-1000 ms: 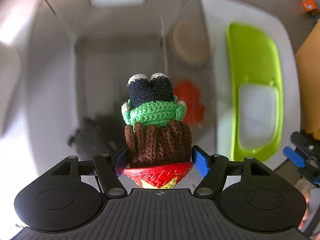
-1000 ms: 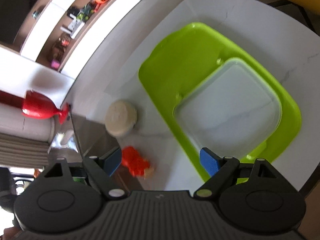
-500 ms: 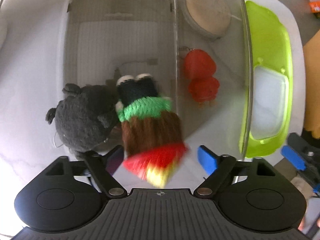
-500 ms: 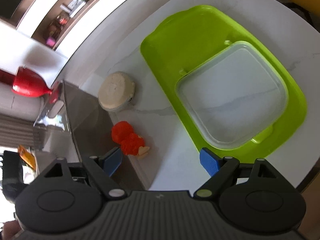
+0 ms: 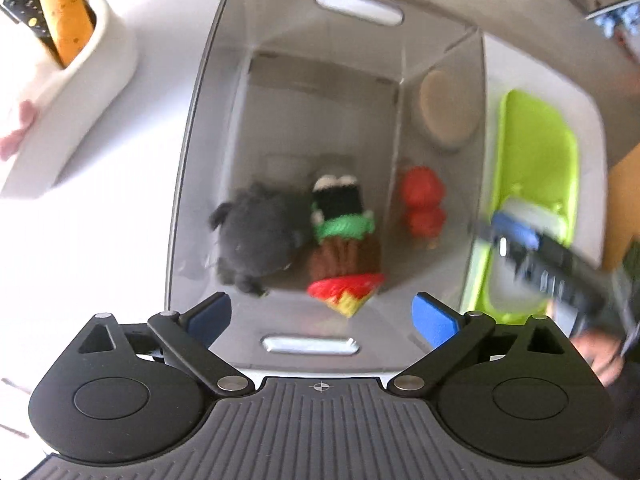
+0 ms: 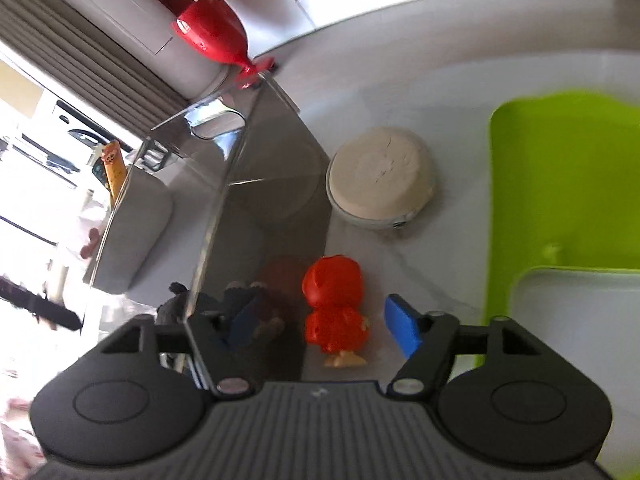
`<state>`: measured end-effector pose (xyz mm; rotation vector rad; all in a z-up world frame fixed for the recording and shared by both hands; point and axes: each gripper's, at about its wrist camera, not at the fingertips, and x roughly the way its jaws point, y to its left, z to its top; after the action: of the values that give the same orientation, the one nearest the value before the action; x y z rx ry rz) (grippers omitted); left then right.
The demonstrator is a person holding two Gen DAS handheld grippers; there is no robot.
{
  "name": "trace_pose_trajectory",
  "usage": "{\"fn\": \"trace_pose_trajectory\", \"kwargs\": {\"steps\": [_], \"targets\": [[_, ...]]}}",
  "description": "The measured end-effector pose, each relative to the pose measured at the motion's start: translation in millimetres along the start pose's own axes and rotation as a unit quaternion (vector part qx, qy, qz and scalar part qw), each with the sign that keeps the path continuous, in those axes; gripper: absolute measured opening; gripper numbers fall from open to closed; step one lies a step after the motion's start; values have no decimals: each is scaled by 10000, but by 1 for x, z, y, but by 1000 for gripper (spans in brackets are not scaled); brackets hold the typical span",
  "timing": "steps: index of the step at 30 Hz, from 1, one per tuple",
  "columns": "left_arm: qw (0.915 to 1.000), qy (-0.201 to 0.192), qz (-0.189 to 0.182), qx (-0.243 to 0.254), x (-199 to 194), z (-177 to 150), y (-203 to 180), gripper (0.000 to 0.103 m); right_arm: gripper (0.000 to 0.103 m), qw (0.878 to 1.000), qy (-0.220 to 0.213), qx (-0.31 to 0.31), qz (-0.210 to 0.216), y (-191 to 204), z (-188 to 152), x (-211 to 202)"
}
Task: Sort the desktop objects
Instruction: 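Close the right gripper on the red doll keychain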
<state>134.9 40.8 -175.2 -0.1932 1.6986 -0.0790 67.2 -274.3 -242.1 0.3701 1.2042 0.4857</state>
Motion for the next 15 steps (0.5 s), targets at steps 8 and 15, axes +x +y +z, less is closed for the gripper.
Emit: {"fn": "trace_pose_trajectory", "kwargs": {"steps": [8,15], "targets": [[9974,177,449,528,5,-7,-37,100,64,9975,678,59,212,-17,10,49],[9975,246,408,523,13,-1,-46,100,64,9946,1024,25,192,-19,9,72]]}}
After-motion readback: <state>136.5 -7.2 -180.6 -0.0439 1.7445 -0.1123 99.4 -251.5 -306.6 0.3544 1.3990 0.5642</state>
